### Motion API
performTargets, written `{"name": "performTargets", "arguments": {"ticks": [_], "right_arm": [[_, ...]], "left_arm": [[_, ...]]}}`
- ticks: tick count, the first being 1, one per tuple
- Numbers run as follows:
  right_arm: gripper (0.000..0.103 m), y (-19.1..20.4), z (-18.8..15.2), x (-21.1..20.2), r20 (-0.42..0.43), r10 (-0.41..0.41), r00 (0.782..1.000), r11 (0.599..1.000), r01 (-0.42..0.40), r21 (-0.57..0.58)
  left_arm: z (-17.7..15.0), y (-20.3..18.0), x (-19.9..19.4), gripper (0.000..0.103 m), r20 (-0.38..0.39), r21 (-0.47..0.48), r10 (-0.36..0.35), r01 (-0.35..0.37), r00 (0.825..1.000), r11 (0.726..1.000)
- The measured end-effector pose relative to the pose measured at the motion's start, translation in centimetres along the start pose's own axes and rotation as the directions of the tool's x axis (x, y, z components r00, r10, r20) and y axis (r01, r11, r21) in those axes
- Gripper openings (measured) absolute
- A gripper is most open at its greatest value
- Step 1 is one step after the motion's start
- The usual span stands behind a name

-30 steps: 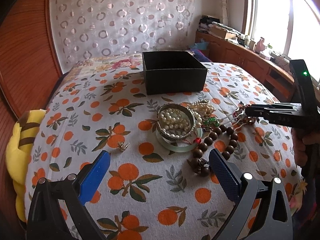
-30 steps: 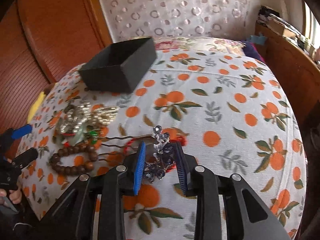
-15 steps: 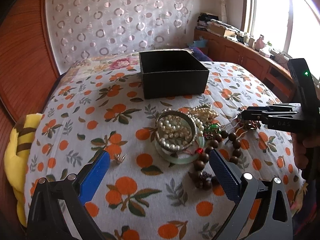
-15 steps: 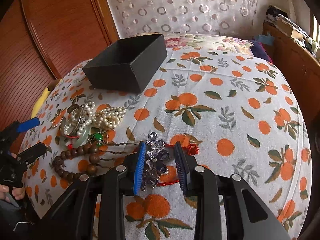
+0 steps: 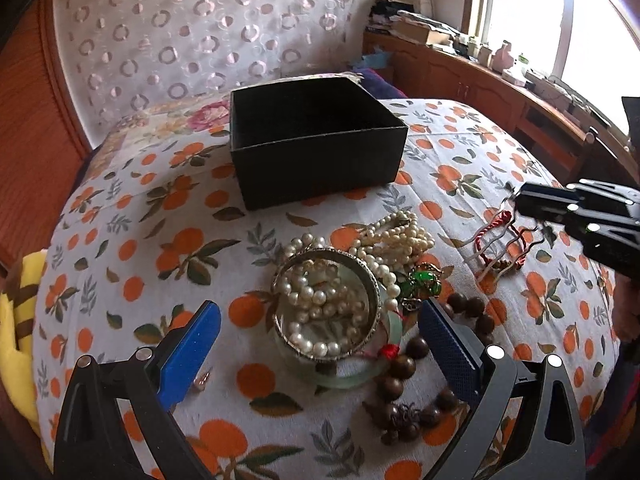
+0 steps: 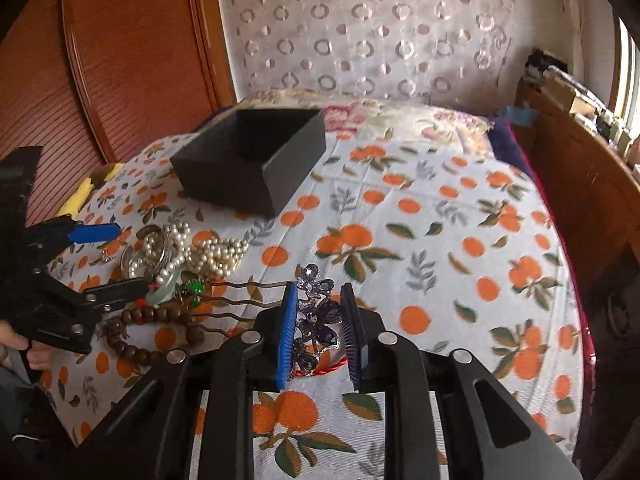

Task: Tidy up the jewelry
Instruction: 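Lift the hair comb with the right gripper while the left gripper grasps the thin silver bangle, then carry the silver bangle into the black box and open the left gripper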

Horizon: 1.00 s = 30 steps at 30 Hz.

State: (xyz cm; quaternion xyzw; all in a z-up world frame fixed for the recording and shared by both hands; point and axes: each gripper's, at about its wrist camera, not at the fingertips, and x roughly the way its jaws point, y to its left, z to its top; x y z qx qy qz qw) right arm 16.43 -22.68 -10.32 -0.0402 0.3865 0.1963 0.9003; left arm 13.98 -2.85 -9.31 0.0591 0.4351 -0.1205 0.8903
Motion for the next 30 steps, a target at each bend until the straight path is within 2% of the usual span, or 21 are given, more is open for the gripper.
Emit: {"name": "performTargets", "arguments": {"ticks": [2, 6, 8, 10, 20, 30], "right_arm": [[0.024, -0.3, 0.1, -0.4, 0.009, 0.000, 1.000, 1.000, 0.000, 0.006], [0.024, -0.6, 0.1, -0.6, 0.012, -0.001, 1.000, 1.000, 0.001, 0.014], [0.024, -0.7, 0.0, -0.5, 0.011, 0.002, 1.000, 1.000, -0.002, 0.019], [0.024, -0.7, -0.1, -0.5, 0.011, 0.003, 1.000, 1.000, -0.003, 0.019], [0.024, -0.4, 0.4, -0.7, 0.028, -0.001, 1.000, 1.000, 0.000, 0.018], [0.024, -0.3, 3.6, -0.1, 0.067, 0.003, 0.998, 1.000, -0.004, 0.003]], "left_arm": [[0.0, 0.2, 0.3, 0.080, -0.012, 0.001, -0.006, 0.006, 1.000, 1.000], [-0.1, 0.4, 0.3, 0.073, -0.011, 0.007, -0.011, 0.011, 1.000, 1.000], [-0.2, 0.4, 0.3, 0.061, -0.012, 0.008, -0.025, 0.025, 1.000, 1.000], [-0.2, 0.3, 0.2, 0.053, -0.011, 0.011, -0.037, 0.037, 0.999, 0.999], [-0.1, 1.0, -1.5, 0.053, 0.046, -0.018, -0.028, 0.029, 0.999, 0.999], [2.3, 2.0, -4.2, 0.053, 0.123, -0.038, -0.048, 0.053, 0.991, 0.998]]}}
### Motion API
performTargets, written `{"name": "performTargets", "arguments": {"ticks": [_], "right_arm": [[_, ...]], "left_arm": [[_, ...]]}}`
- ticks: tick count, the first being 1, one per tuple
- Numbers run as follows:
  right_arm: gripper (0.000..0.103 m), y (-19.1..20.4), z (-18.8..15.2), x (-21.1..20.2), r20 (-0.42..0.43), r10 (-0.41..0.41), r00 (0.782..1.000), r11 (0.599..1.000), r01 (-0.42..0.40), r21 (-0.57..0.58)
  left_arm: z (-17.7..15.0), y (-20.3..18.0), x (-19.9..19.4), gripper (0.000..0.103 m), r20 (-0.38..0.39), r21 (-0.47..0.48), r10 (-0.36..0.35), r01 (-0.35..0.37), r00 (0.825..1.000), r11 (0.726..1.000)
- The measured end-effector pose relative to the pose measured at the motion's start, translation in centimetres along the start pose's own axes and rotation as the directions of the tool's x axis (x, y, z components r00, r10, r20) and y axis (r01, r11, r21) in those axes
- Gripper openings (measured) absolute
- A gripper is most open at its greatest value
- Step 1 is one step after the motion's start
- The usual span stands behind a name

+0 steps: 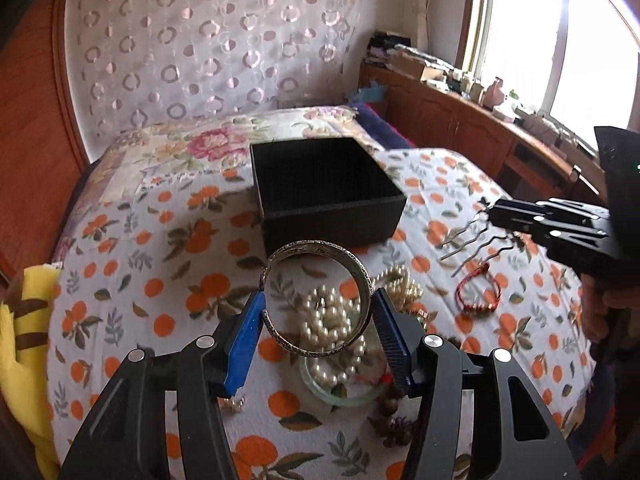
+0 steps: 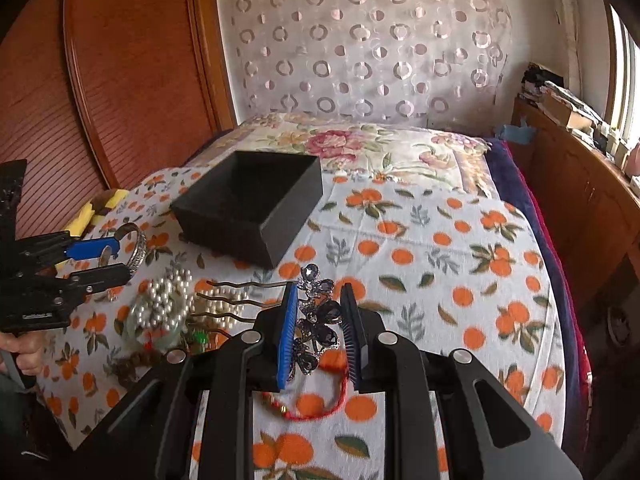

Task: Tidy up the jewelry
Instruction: 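Carry the silver bangle into the black box and open the left gripper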

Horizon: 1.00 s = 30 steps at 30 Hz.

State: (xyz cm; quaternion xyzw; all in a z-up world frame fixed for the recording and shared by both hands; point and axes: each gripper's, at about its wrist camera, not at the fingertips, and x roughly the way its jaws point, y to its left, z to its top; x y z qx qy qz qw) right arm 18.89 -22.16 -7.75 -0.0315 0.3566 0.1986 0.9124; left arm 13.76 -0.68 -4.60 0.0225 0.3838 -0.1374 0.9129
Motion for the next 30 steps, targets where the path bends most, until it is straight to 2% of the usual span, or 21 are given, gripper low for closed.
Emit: {"name": "performTargets", "arguments": {"ticks": [9, 16, 25, 27, 28, 30], "right_arm": [[0.024, -2.1, 2.1, 1.3, 0.016, 0.001, 1.000, 1.000, -0.002, 0.022], [0.024, -3.7, 3.8, 1.8, 0.047, 0.013, 0.999, 0.999, -0.014, 0.029], [0.024, -4.4, 5.5, 3.3, 0.057, 0.019, 0.998, 1.000, -0.020, 0.019], [0.024, -4.4, 5.8, 3.6, 0.058, 0.019, 0.998, 1.000, -0.020, 0.018], [0.024, -4.4, 6.0, 3.8, 0.058, 0.020, 0.998, 1.000, -0.021, 0.017], [0.024, -4.3, 6.3, 4.2, 0.058, 0.021, 0.998, 1.000, -0.022, 0.015]], "left_arm": [[4.8, 0.4, 2.1, 0.053, 0.023, 0.007, 0.010, -0.010, 1.000, 1.000], [8.7, 0.6, 5.7, 0.053, 0.010, 0.016, 0.018, -0.018, 1.000, 1.000], [9.8, 1.0, 9.5, 0.053, -0.043, 0.021, 0.027, -0.026, 0.999, 0.999], [9.8, 0.9, 9.6, 0.059, -0.038, 0.034, 0.035, -0.034, 0.999, 0.999], [9.8, 0.9, 9.7, 0.067, -0.033, 0.037, 0.042, -0.041, 0.999, 0.998], [9.8, 0.9, 9.3, 0.068, -0.016, 0.043, 0.046, -0.045, 0.999, 0.998]]}}
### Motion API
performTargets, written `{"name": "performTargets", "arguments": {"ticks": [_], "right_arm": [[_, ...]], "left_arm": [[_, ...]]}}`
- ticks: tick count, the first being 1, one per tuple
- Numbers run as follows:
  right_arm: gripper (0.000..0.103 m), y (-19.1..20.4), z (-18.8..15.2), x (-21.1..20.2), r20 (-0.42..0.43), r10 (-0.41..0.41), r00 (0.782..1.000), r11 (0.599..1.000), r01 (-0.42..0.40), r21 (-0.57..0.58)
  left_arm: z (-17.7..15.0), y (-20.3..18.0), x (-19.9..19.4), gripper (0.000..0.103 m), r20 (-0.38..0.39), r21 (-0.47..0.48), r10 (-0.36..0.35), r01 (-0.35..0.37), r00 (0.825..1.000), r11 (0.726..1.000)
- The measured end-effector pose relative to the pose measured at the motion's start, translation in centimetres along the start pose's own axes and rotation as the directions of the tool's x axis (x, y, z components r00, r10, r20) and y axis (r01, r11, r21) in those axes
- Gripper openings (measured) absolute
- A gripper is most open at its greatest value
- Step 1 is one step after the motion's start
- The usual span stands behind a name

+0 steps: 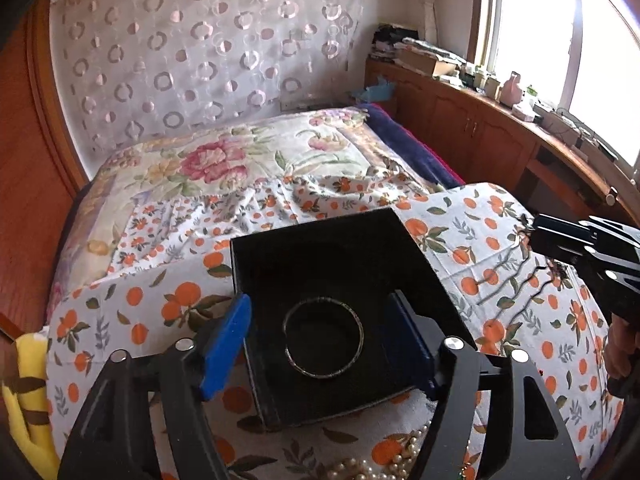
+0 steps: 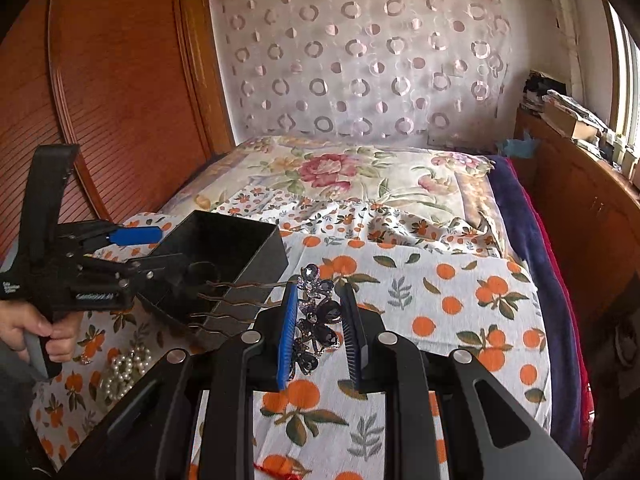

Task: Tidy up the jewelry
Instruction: 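Carry the silver bangle into the black box and open the left gripper, then lower the hair comb into the black box and open the right gripper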

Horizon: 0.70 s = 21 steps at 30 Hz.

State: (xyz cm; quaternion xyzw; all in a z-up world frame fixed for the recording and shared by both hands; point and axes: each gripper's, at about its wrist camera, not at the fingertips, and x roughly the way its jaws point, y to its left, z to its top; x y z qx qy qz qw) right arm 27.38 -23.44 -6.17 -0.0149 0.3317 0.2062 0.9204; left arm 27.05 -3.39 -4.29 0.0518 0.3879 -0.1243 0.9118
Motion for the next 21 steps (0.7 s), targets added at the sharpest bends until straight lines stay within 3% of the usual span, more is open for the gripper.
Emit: {"name": "performTargets", "arguments": {"ticks": [9, 16, 21], "right_arm": [[0.024, 2.4, 1.6, 1.6, 0.006, 0.012, 1.000, 0.999, -0.011, -0.038], [0.024, 6.1, 3.1, 3.7, 0.001, 0.031, 1.000, 0.994, -0.031, -0.109], [0.024, 8.4, 2.9, 5.6, -0.031, 0.000, 1.000, 0.983, -0.006, -0.186]], "left_arm": [[-1.9, 2.1, -3.1, 0.074, 0.039, -0.033, 0.026, -0.025, 0.999, 0.999], [-4.5, 4.8, -5.3, 0.084, 0.058, -0.074, 0.080, -0.075, 0.995, 0.994], [-5.9, 5.9, -6.3, 0.085, 0.062, -0.096, 0.091, -0.085, 0.994, 0.992]]}}
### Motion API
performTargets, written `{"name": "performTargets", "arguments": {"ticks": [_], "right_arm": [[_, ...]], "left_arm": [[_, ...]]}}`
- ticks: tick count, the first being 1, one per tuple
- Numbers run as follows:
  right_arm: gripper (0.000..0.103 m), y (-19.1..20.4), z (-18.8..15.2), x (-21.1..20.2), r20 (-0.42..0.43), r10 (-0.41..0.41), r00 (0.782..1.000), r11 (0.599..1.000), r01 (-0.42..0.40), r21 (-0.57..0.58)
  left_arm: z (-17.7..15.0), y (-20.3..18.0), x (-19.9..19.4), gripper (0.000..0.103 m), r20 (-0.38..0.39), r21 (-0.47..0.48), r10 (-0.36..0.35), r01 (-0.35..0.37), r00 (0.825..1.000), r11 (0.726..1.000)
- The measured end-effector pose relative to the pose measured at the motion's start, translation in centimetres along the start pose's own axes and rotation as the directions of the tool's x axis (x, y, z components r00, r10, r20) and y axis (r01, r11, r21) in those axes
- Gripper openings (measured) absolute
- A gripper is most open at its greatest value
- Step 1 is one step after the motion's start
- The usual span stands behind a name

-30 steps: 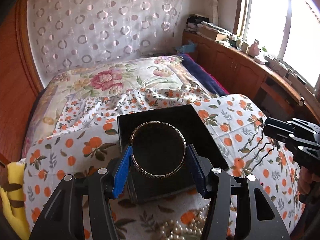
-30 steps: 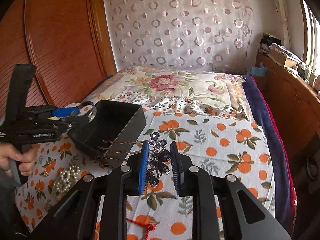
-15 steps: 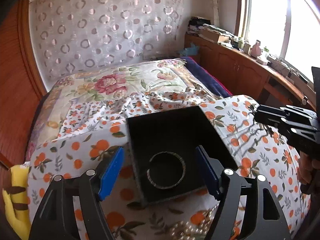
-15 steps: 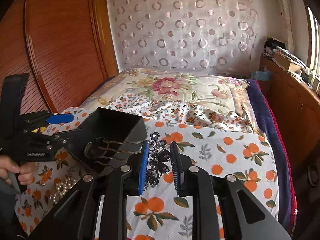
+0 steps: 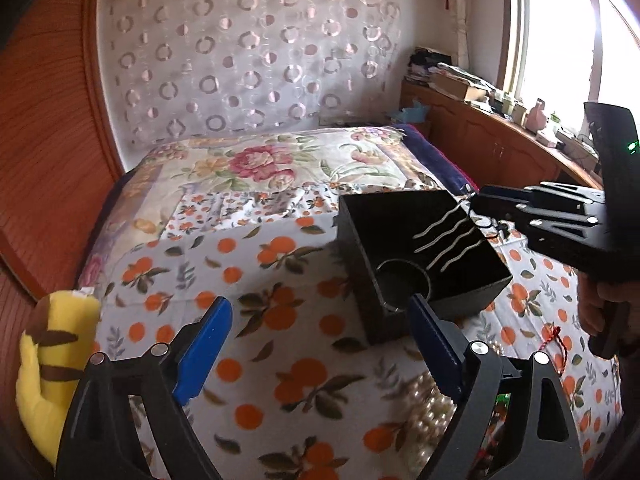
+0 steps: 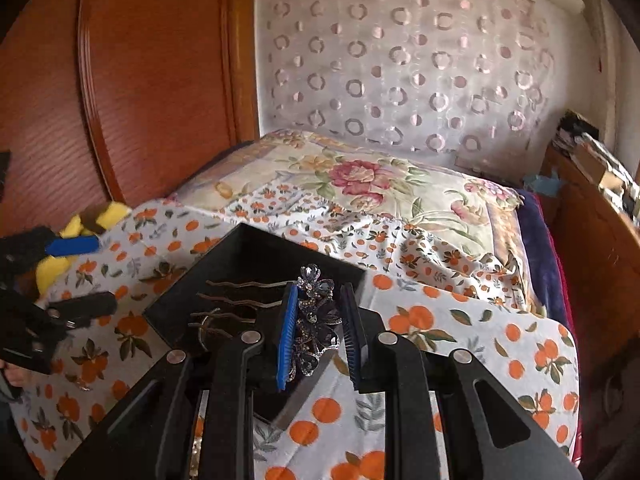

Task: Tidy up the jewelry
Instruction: 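Lower the hair comb into the black box and open the right gripper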

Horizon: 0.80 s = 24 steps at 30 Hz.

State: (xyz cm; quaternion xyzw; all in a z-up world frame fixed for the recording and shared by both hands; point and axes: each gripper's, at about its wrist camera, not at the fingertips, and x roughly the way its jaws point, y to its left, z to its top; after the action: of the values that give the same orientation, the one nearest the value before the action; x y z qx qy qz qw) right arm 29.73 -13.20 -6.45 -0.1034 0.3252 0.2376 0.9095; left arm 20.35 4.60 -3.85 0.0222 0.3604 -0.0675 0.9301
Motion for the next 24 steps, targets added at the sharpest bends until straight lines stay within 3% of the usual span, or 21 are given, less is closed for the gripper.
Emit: {"name": "performTargets", "arguments": {"ticks": [10, 15, 18, 19, 24], "right_arm": [[0.024, 2.1, -1.1, 1.4, -0.036, -0.072, 0.997, 0.994, 0.068, -0.091], [0.026, 2.4, -1.6, 1.9, -0.056, -0.070, 0.996, 0.994, 0.065, -0.089], [0.028, 2.4, -1.7, 1.4, -0.050, -0.071, 0.996, 0.994, 0.066, -0.083], [0.033, 2.4, -1.7, 1.2, -0.047, -0.072, 0.996, 0.994, 0.068, -0.080], [0.034, 2.5, -2.3, -1.3, -0.016, -0.051, 0.999, 0.997, 0.050, -0.057]], "left_arm": [[-1.9, 1.2, -0.9, 0.085, -0.006, -0.031, 0.000, -0.001, 1.000, 1.000], [-3.0, 1.2, -1.3, 0.085, -0.019, -0.049, 0.002, -0.003, 1.000, 0.999], [-3.6, 1.0, -1.7, 0.085, -0.025, -0.056, 0.002, -0.003, 1.000, 0.998], [-3.9, 0.9, -1.9, 0.085, -0.027, -0.058, 0.001, -0.002, 1.000, 0.998], [-5.0, 0.5, -3.1, 0.085, -0.028, -0.061, 0.007, -0.009, 1.000, 0.998]]}}
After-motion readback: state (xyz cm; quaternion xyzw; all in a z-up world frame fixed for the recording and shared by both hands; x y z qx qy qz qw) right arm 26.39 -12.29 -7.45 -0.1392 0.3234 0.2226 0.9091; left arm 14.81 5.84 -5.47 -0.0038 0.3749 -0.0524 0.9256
